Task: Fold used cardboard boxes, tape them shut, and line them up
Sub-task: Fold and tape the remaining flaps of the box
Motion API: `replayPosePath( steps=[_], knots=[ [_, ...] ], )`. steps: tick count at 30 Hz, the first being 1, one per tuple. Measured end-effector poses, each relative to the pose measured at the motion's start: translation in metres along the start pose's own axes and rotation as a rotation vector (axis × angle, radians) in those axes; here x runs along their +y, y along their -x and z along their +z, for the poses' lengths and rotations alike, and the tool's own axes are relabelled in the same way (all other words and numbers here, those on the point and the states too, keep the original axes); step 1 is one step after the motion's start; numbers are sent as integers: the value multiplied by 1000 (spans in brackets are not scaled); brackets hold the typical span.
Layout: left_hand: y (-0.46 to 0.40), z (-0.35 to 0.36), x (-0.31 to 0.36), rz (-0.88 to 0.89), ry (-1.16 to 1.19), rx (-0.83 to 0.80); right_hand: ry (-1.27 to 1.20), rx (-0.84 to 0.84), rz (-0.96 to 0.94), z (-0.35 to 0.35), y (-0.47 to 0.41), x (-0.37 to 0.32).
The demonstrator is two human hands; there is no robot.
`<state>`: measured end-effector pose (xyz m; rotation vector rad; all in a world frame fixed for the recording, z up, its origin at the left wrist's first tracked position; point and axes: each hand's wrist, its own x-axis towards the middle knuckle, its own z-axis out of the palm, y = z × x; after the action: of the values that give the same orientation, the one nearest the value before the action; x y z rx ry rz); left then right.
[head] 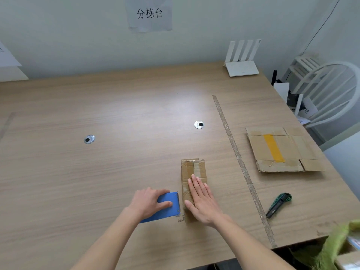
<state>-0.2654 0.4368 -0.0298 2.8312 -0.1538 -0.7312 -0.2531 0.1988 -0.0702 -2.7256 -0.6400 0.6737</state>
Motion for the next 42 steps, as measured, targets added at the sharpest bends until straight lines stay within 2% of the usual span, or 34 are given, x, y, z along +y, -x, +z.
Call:
replayPosePath(
  steps=[4, 9, 15, 18, 21, 24, 29, 34, 40, 42],
  knots=[
    [-9, 14, 10, 0, -27, 27, 5, 6, -14, 3, 1, 2],
    [-17, 3, 20, 46, -203, 102, 14, 3, 1, 2, 1, -1],
    [-18, -7, 35, 31, -299, 92, 12, -9, 27, 0, 2, -5],
    [-15, -8, 39, -34, -372, 49, -1, -10, 25, 1, 5, -6],
    [-9, 6, 25, -95, -321, 60, -3, 35, 19, 4, 7, -3],
    [2, 22, 5, -113, -265, 148, -27, 81, 47, 10, 5, -7],
    [12, 44, -24, -64, -248, 307, -48, 238, 221, 24, -5, -31],
    [17, 59, -36, -55, -174, 340, -60, 370, 293, 34, -17, -45],
    [19, 84, -44, -103, -28, 374, -126, 239, 153, 27, -6, -23],
    [21, 94, -46, -118, -10, 362, -78, 224, 87, 26, 0, -13]
  ],
)
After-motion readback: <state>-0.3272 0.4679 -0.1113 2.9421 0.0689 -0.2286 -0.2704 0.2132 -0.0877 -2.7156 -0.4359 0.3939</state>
